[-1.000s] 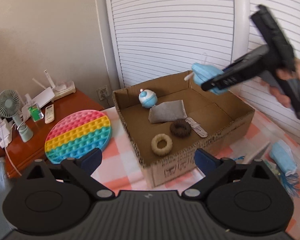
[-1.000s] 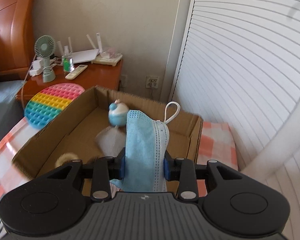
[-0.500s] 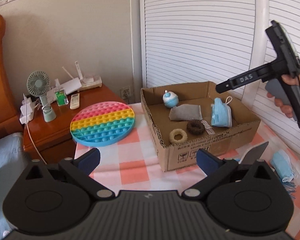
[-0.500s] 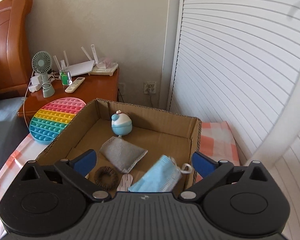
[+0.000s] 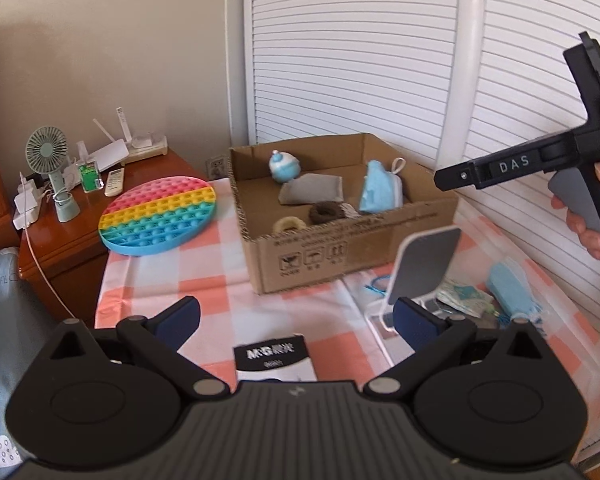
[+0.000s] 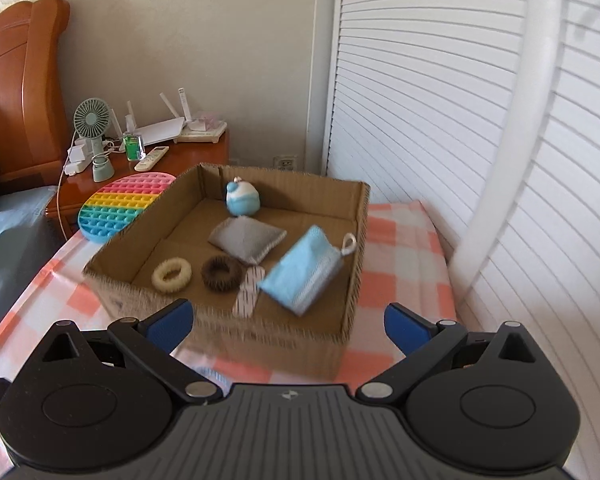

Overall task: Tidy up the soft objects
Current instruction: 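Withdraw both tools from the box back over the table, then move the left tool to the orange earplug while the right tool approaches the folded blue masks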

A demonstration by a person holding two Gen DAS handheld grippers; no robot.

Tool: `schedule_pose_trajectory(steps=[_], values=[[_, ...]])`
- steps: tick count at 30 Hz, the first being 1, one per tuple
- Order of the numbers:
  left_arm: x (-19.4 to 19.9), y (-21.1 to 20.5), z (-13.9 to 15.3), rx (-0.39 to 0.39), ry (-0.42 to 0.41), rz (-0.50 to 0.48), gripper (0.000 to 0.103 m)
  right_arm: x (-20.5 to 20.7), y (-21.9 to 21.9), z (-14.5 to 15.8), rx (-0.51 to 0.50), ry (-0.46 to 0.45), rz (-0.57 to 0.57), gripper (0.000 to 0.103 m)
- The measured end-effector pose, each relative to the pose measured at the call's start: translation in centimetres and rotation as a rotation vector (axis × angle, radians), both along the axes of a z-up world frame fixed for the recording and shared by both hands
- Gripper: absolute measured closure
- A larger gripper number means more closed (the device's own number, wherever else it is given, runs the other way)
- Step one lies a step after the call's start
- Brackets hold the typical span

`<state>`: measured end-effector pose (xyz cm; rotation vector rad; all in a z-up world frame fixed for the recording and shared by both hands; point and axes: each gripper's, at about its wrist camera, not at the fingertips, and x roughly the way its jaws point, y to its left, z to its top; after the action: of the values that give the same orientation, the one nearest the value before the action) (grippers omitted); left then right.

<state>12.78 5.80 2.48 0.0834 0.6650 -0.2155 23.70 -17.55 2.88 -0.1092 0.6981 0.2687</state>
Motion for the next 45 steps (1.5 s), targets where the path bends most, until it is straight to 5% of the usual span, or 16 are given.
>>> schedule_pose_trajectory(steps=[10, 20, 31, 45], values=[[-2.2, -1.5, -0.4, 0.0, 0.011, -0.039, 0.001, -6.3, -4.2, -3.9, 0.004, 0.013, -0.178, 0.0], [-3.4, -3.3, -1.3, -0.004, 0.034, -0.12, 0.001, -6.9, -5.1, -9.0, -0.094, 0.114, -0.261, 0.0], [-3.1, -7.1, -3.2, 0.037, 0.073, -0.246, 0.001, -6.1, -6.9, -11.0, -0.031, 0.188, -0.244, 0.0], [-2.6, -13.7, -6.2, 0.13, 0.113, -0.548, 0.007, -7.0, -7.3, -11.2, -0.029, 0.168, -0.19, 0.0]])
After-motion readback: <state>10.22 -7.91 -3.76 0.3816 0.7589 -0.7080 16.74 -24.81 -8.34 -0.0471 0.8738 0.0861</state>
